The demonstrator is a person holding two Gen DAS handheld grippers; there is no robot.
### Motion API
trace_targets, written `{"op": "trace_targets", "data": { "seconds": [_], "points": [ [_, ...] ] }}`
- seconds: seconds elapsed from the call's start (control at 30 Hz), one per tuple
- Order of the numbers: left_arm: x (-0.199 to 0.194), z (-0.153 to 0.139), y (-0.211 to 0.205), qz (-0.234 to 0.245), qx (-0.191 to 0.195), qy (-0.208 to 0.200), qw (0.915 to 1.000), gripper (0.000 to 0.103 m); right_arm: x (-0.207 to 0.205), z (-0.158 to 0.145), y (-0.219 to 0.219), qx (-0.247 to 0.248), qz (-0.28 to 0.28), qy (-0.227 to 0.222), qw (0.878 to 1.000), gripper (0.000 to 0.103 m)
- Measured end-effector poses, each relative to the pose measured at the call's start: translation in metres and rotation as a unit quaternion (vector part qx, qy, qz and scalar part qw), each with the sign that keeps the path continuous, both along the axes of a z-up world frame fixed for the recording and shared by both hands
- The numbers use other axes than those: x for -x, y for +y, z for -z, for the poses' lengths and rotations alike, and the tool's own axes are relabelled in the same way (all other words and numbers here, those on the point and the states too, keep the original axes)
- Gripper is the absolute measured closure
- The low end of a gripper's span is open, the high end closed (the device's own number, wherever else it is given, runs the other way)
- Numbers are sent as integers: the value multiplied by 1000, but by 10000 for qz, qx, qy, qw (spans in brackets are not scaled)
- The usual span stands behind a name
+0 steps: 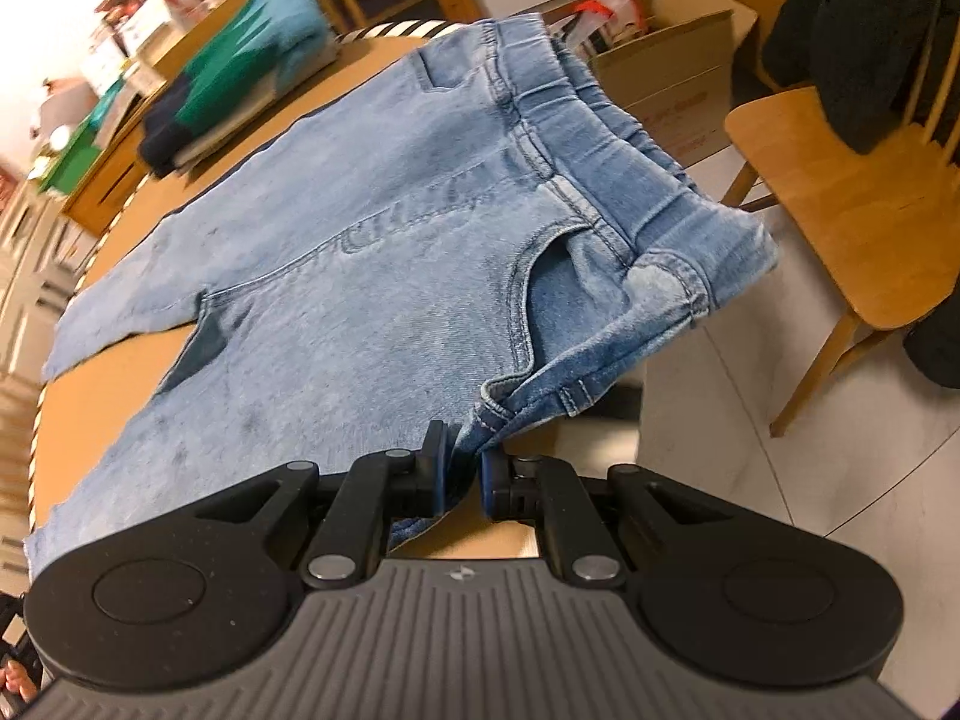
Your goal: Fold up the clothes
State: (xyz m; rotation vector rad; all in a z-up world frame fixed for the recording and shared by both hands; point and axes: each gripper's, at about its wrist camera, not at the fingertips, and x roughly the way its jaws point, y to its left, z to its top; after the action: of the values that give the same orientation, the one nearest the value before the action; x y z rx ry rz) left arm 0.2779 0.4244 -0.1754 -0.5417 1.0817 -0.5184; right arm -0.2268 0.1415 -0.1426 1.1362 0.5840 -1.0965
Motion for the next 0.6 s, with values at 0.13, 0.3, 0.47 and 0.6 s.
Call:
{"op": "trace_targets", "data": {
  "seconds": [0.13,0.3,0.47,0.6],
  "points": [
    [22,-21,46,-42,-111,-114,9999,99,14,0,31,-170,-188,-91,9996,93],
    [49,-51,100,-202,-121,-212,9995,99,34,-7,66,-483,-426,-409,9971,93],
    [60,-89,112,-196,50,-468,9987,99,49,-31,78,-665,-468,-844,9931,93],
    [53,-128,63,90,169,-855,9962,99,50,-48,58,-770,-335,-1190,9893,93]
  ]
}}
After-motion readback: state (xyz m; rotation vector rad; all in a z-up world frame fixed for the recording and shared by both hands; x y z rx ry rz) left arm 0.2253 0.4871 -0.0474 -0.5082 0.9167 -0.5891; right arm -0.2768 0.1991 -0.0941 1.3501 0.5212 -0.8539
